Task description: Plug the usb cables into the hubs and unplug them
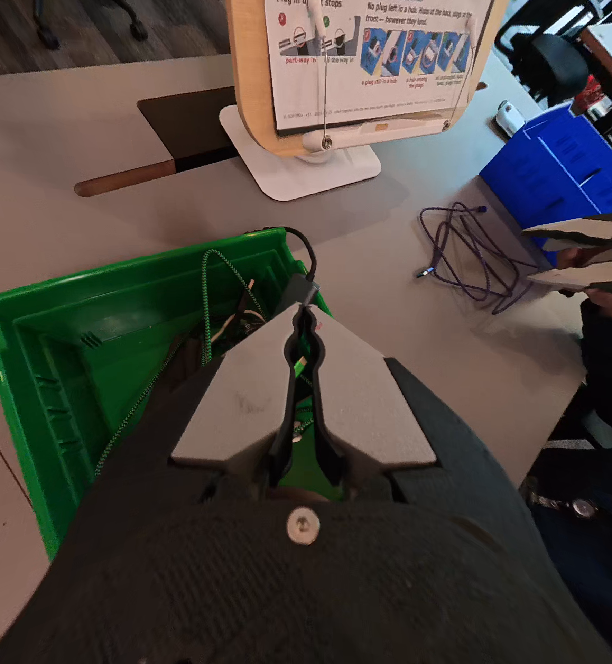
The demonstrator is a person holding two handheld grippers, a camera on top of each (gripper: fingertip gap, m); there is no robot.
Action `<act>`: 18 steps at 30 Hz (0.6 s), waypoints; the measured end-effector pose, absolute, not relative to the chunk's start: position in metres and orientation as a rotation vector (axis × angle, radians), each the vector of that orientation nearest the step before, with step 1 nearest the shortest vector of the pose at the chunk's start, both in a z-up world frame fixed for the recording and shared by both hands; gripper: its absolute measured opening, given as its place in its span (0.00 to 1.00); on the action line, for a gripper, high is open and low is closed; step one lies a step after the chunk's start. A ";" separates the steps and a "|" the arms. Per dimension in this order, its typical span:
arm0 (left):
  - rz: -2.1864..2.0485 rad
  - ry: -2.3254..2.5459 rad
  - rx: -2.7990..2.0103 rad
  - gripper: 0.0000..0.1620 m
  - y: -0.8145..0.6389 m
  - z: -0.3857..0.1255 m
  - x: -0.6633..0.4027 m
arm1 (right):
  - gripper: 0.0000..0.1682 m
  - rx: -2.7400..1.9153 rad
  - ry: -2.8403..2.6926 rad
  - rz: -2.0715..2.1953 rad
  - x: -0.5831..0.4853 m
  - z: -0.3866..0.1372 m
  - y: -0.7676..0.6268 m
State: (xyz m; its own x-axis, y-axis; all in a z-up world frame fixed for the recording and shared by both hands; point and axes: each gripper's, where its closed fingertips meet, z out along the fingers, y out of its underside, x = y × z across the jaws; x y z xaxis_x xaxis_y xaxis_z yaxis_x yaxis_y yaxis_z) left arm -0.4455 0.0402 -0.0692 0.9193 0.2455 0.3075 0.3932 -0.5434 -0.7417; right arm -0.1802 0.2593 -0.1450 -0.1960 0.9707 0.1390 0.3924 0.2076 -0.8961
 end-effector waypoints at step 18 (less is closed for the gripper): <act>0.295 -0.350 -2.470 0.11 0.109 -0.127 -0.444 | 0.34 -1.293 -1.732 0.953 -0.181 -0.149 0.258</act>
